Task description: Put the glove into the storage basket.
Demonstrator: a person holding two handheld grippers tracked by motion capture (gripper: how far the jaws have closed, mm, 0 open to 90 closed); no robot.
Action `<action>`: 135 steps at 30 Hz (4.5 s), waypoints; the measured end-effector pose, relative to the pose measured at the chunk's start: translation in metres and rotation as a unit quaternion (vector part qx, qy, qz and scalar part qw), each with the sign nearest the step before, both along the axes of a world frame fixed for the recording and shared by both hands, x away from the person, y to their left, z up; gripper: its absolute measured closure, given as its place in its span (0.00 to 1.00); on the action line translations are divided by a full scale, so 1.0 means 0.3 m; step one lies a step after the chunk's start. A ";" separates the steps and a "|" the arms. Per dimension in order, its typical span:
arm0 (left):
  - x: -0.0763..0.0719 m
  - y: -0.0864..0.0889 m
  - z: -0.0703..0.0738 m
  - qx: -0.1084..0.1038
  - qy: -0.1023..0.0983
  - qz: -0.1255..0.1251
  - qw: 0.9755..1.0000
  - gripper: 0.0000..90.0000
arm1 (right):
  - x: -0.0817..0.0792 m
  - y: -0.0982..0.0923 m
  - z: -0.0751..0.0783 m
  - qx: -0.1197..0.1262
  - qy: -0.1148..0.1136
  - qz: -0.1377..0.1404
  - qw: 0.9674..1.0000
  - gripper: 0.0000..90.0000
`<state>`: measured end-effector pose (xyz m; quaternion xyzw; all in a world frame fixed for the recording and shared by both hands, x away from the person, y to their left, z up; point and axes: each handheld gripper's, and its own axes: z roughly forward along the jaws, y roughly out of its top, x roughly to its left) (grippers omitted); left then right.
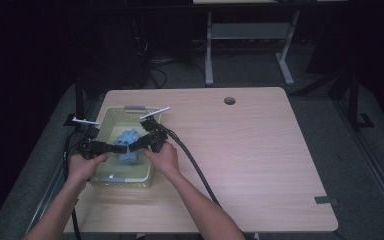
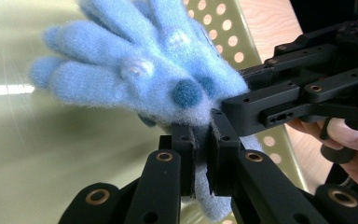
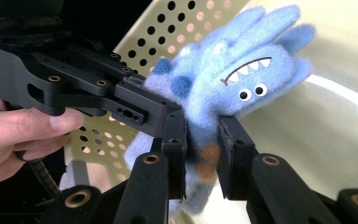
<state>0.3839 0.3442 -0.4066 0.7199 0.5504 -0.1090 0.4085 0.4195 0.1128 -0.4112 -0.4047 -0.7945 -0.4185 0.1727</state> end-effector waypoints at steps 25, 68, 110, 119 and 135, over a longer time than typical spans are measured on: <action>0.026 -0.061 -0.023 0.154 0.017 0.028 0.988 0.73 | 0.002 -0.054 0.048 -0.023 -0.016 -0.005 1.000 0.77; 0.015 -0.109 0.086 0.098 -0.029 0.034 0.994 0.64 | -0.037 -0.268 0.134 0.037 -0.038 -0.030 0.998 0.68; 0.008 -0.266 0.154 0.052 -0.088 0.024 0.994 0.44 | -0.040 -0.531 0.145 0.072 -0.035 -0.073 0.994 0.55; 0.007 -0.324 0.174 0.057 -0.097 0.013 0.994 0.41 | -0.053 -0.609 0.140 0.078 -0.038 -0.085 0.993 0.53; 0.003 -0.419 0.185 0.054 -0.112 -0.002 0.992 0.39 | -0.096 -0.722 0.143 0.085 -0.037 -0.113 0.989 0.50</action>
